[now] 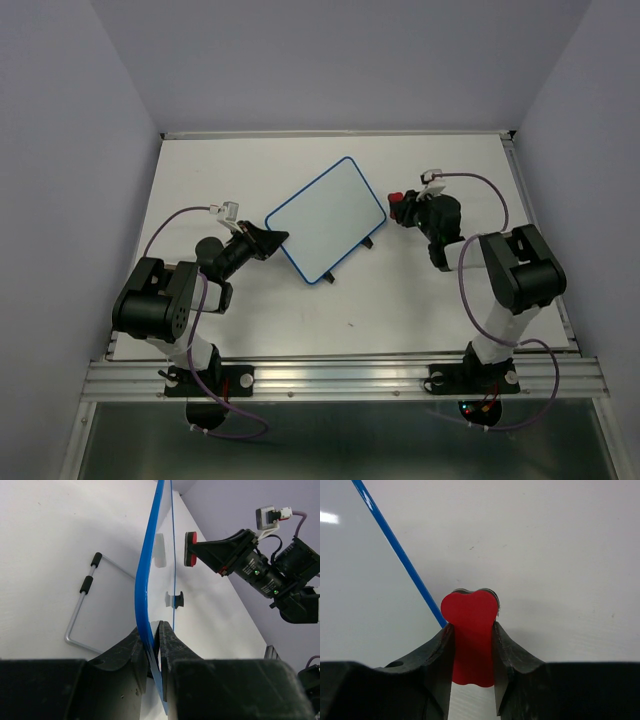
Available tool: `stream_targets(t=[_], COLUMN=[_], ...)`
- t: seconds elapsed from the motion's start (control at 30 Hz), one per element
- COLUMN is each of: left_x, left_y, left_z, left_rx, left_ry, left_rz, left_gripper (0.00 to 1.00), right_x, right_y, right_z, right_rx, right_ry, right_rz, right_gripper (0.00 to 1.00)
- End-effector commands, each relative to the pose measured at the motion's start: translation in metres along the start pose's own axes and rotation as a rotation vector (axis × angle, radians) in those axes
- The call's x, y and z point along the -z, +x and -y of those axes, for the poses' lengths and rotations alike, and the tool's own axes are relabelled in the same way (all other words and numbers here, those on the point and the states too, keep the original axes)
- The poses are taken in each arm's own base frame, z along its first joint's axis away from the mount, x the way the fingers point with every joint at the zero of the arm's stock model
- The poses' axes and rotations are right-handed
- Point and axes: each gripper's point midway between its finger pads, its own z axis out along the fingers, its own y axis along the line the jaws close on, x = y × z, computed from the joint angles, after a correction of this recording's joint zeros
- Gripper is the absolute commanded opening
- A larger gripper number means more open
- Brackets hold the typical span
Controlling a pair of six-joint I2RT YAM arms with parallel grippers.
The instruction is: Erase the whiteboard
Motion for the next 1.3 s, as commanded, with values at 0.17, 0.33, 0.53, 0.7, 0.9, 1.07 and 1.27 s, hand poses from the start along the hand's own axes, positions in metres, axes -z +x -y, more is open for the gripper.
stream_targets(t=[0.17,0.33,0.53,0.7,0.9,1.07,1.27], left_x=[-0.003,-0.002,-0.002,-0.001,-0.002,-0.003,-0.002], left_y=[-0.016,-0.017,-0.017,-0.018,-0.018,-0.018,-0.018], left_z=[0.006,0.005,0.005,0.006,0.004,0.004,0.003], left_rx=[-0.164,-0.165,-0.167,-0.171,-0.17,-0.171,-0.165], left_ry=[0.032,0.018,0.012,0.008,-0.001,-0.005,-0.022], left_rz=[0.07,0.073,0.074,0.079,0.078,0.075,0.073], left_gripper=[0.0,0.0,0.05,0.07,0.07,0.07,0.31], right_x=[0.033,0.053,0.075,0.084,0.087,0.088,0.09], right_y=[-0.027,-0.016,-0.001,0.022,0.046,0.052,0.041], right_z=[0.034,0.062,0.073,0.08,0.084,0.088,0.086], right_rx=[-0.092,-0.214,-0.252,-0.265,-0.26,-0.268,-0.284], right_ry=[0.283,0.528,0.668,0.743,0.785,0.815,0.826], right_rz=[-0.016,-0.116,-0.235,-0.347,-0.443,-0.462,-0.436], right_gripper=[0.05,0.1,0.11,0.2,0.24,0.47,0.87])
